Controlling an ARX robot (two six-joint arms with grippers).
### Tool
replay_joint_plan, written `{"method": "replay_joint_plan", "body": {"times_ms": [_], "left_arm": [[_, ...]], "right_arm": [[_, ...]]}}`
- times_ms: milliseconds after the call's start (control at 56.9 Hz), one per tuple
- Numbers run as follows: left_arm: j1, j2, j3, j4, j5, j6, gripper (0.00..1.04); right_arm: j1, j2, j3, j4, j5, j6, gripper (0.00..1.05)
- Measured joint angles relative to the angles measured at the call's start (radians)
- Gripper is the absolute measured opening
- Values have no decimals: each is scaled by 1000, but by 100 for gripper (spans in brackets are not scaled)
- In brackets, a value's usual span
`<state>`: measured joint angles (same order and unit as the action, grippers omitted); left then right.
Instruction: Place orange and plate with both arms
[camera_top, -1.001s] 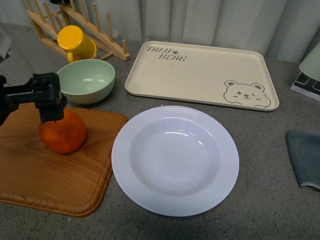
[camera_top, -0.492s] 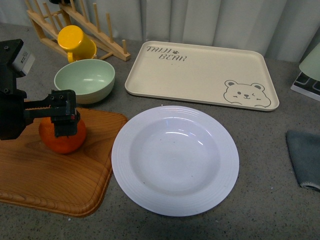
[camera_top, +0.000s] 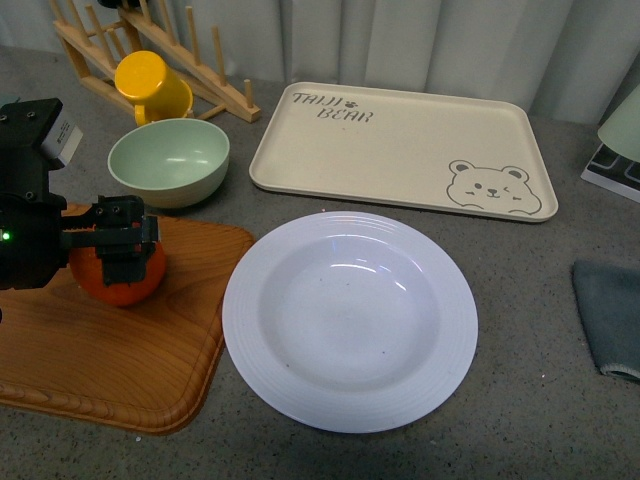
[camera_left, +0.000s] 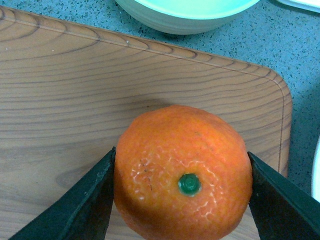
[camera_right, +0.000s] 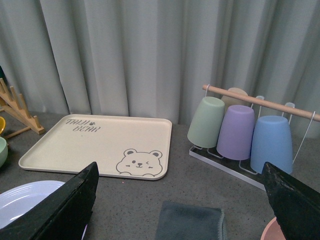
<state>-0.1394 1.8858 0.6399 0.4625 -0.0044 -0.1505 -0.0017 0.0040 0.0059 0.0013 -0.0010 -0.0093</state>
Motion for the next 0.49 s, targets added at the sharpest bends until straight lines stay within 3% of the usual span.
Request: {"method": "replay_joint_plan", "body": {"times_ms": [316, 492], "left_arm": [[-21, -29, 0, -13, -24, -2, 65], [-123, -101, 26, -52, -17, -35, 65]], "right_arm": [[0, 0, 0, 0, 0, 0, 95], [0, 0, 0, 0, 0, 0, 95]]}}
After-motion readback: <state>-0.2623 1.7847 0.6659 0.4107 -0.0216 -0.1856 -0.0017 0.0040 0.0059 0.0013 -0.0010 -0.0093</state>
